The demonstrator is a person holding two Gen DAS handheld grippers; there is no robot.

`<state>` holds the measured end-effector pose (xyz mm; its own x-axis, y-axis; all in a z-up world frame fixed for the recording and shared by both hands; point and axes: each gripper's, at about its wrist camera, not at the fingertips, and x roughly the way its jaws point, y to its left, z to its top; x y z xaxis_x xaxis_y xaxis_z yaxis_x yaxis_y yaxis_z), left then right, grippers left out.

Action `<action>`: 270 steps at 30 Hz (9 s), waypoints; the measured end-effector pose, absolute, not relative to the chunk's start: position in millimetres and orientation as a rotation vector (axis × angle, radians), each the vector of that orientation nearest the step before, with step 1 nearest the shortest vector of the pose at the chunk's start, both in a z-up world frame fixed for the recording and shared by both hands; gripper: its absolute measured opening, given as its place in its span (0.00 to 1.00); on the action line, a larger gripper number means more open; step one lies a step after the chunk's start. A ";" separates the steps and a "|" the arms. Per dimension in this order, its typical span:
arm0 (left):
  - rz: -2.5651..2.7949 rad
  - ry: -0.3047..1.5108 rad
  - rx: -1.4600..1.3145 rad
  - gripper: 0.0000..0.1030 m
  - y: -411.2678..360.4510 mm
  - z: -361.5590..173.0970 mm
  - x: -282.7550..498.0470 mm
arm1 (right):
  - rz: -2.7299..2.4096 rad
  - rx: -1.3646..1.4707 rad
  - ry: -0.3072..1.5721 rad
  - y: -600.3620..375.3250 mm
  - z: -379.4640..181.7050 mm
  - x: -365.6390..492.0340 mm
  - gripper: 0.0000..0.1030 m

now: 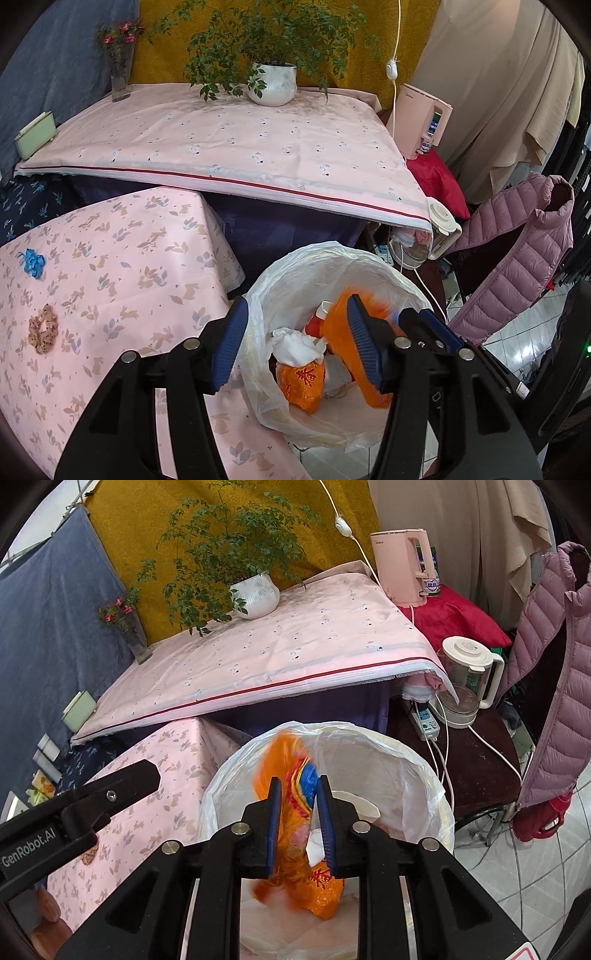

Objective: Collect trash

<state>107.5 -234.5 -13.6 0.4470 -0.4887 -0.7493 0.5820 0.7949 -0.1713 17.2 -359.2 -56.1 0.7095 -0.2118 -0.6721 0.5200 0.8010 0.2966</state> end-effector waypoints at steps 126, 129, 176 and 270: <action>-0.014 0.951 -0.235 0.07 143.7 -92.7 305.3 | 0.125 0.082 0.978 1.6 -125.1 315.3 0.17; -0.052 0.946 -0.221 0.07 121.2 -84.6 290.8 | 0.106 0.112 0.963 -18.2 -117.0 291.8 0.16; -0.659 0.889 0.106 0.27 -243.2 -11.9 104.0 | -0.429 0.413 0.731 -364.9 -52.9 6.8 0.16; -0.305 0.837 0.218 0.91 -129.9 -62.5 62.5 | -0.393 0.077 0.844 -281.6 -63.0 -19.2 0.93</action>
<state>62.5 -129.9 -62.5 0.6299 -0.1793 -0.7557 0.3493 0.9344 0.0695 -19.2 -281.6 -63.0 0.5974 -0.3079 -0.7405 0.3687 0.9254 -0.0874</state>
